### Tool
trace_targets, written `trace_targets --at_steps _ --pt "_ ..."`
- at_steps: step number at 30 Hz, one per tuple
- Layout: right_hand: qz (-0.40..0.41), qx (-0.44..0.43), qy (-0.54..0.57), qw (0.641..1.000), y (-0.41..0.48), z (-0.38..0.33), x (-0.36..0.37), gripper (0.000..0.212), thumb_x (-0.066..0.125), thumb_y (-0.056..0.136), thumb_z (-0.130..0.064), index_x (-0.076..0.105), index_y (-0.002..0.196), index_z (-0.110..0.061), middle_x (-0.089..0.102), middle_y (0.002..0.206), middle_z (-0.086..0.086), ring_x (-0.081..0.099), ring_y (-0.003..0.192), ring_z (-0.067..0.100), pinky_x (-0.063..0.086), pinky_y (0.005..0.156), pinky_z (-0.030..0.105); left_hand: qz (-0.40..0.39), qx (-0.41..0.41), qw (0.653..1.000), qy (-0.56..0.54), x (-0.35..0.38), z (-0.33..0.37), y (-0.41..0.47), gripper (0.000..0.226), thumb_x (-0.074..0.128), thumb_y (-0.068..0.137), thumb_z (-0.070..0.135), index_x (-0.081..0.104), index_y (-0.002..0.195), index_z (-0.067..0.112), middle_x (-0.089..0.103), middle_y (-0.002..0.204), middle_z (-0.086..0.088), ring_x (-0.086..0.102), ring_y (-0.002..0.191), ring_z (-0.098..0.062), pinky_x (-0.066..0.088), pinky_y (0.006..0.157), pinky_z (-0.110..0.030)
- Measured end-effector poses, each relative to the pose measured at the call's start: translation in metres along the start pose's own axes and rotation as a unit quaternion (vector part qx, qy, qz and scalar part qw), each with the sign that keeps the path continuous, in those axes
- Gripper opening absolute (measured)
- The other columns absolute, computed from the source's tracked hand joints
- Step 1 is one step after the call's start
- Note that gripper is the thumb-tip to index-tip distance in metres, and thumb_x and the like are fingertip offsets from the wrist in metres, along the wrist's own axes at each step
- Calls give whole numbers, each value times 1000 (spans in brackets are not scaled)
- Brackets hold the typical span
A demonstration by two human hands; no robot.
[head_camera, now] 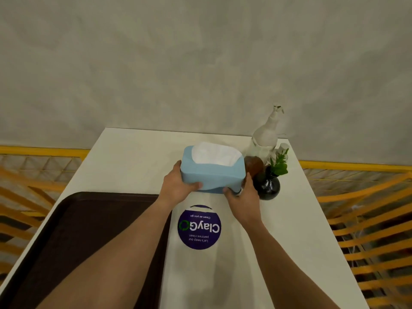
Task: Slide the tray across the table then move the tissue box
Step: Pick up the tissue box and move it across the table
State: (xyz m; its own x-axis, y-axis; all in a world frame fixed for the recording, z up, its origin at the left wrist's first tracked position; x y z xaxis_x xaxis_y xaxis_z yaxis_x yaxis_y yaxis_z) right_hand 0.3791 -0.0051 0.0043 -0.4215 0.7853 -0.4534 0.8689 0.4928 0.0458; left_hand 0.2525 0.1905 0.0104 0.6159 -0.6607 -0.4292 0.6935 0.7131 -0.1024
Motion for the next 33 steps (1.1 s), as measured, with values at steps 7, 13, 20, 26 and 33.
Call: trace_targets --at_steps 7,13,20,26,33 --pt "21 22 -15 999 6 4 3 64 74 93 -21 41 147 -18 57 140 5 55 129 28 49 106 47 21 1 1000 -9 -1 0 -4 79 90 68 27 52 136 22 61 113 9 58 102 -14 41 68 -9" --pt "22 1 -9 1000 2 -11 10 59 73 93 -22 44 144 -21 58 137 2 56 126 23 50 102 43 31 19 999 -13 -21 0 -7 76 89 70 27 53 137 22 61 116 7 58 105 -15 42 69 -10" --pt "15 -47 -15 999 -1 -58 48 60 74 92 -27 44 144 -24 60 136 -1 59 120 19 55 99 43 66 55 996 -6 -89 4 -6 75 90 68 28 55 134 22 62 114 8 58 101 -14 45 77 -21" --pt "-2 -67 1 998 -14 -102 109 59 76 89 -27 44 139 -36 58 127 -13 58 115 11 54 98 38 83 74 994 14 -167 -13 -9 73 88 70 31 53 134 23 59 111 14 55 98 -11 38 67 -8" --pt "-15 -76 -2 997 -33 -145 185 65 77 88 -32 44 144 -29 59 137 -4 58 124 20 52 104 44 97 68 993 25 -250 -50 -9 73 88 71 30 53 134 22 58 113 12 55 100 -11 43 72 -18"
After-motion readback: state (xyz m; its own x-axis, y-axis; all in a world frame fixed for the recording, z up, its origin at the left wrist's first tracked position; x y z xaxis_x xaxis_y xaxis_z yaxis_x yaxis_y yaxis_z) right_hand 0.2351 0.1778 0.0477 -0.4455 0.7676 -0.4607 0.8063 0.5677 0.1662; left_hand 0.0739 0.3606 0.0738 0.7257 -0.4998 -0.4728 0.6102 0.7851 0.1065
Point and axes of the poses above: each hand's wrist, its own y-axis towards the middle knuckle, its own x-axis out of the palm, z = x × y, the point moved 6 cm from there along y, towards the middle knuckle
